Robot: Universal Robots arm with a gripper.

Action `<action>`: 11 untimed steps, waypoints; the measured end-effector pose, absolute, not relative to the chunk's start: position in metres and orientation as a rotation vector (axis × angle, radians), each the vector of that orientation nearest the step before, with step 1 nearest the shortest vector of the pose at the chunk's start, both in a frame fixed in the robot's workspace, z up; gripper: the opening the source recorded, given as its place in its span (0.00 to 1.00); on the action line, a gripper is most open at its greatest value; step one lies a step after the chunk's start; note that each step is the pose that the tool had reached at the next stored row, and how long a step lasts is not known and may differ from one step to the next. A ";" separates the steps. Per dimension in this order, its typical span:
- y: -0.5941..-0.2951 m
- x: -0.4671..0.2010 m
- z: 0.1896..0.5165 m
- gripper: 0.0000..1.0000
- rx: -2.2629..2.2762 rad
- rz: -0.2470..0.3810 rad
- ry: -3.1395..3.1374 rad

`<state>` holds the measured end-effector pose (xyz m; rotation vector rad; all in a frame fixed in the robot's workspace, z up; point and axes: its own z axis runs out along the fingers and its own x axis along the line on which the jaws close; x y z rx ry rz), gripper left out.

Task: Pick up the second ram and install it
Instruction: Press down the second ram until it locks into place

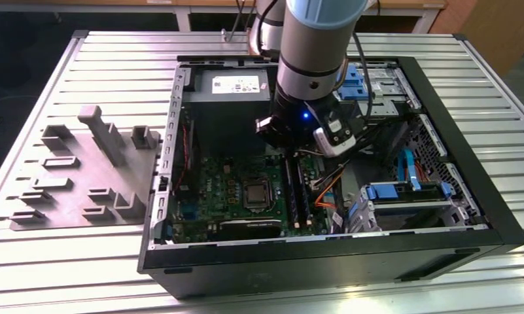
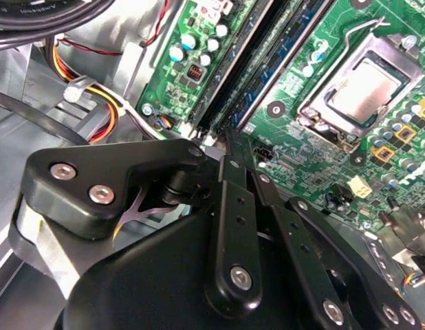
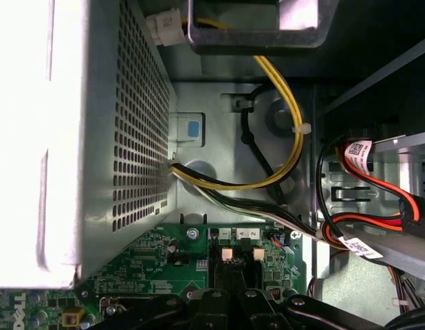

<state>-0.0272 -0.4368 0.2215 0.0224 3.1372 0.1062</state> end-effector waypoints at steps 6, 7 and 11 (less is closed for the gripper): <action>-0.437 -0.027 0.220 0.10 0.022 0.105 3.137; -0.437 -0.027 0.219 0.10 0.022 0.106 3.137; -0.437 -0.027 0.218 0.10 0.022 0.105 3.138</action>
